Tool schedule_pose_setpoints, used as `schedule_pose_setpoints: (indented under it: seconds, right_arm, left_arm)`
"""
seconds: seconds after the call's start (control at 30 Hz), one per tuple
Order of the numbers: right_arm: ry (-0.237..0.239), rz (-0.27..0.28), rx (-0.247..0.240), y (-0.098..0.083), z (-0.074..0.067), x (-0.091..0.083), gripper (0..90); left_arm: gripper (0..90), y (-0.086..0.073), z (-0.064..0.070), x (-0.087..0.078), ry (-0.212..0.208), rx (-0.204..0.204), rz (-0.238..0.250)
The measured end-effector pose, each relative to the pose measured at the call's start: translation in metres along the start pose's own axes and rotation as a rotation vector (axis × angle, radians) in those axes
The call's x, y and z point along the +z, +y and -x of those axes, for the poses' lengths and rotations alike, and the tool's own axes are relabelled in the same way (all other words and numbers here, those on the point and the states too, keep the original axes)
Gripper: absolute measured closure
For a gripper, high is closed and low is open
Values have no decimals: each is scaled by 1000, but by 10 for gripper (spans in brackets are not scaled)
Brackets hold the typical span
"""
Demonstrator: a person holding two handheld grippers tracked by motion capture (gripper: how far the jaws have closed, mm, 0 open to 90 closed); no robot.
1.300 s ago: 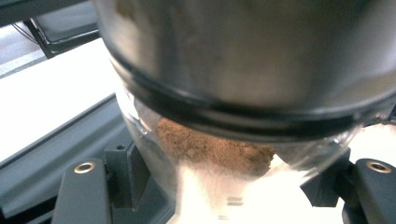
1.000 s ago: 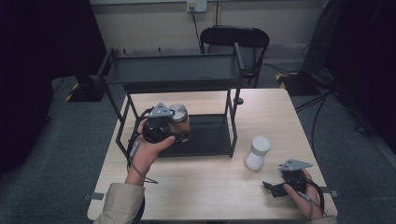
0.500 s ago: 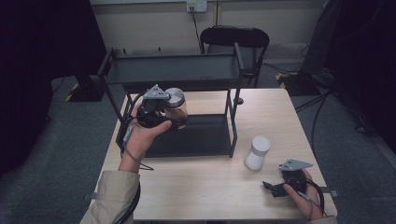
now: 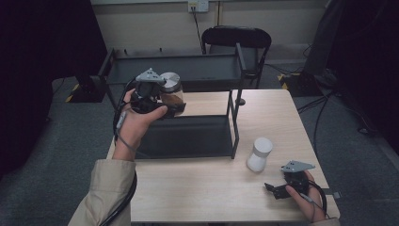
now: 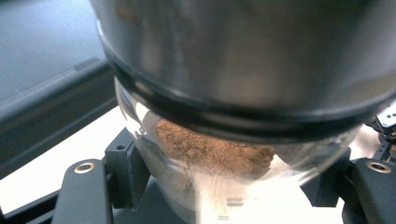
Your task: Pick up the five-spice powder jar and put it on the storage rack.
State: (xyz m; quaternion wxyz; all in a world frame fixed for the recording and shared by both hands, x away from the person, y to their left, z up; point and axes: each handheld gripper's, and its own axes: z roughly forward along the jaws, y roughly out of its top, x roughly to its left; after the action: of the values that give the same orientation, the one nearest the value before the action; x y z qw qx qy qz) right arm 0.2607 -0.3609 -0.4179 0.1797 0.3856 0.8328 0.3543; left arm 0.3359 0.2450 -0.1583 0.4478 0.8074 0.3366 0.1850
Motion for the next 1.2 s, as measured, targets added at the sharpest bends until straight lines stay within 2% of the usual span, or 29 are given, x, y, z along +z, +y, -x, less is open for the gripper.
schedule_pose_setpoints:
  seconds: [0.27,0.6,0.87,1.2]
  right_arm:
    - [0,-1,0,0,0,0,0]
    - [0,-1,0,0,0,0,0]
    - [0,-1,0,0,0,0,0]
    - [0,-1,0,0,0,0,0]
  left_arm:
    - [303,18,-2,-8,30,-6,-10]
    - [303,32,-6,-10,44,-20,-14]
    - [303,46,-6,-11,59,-15,-14]
    - [303,60,-15,-13,80,-29,-18]
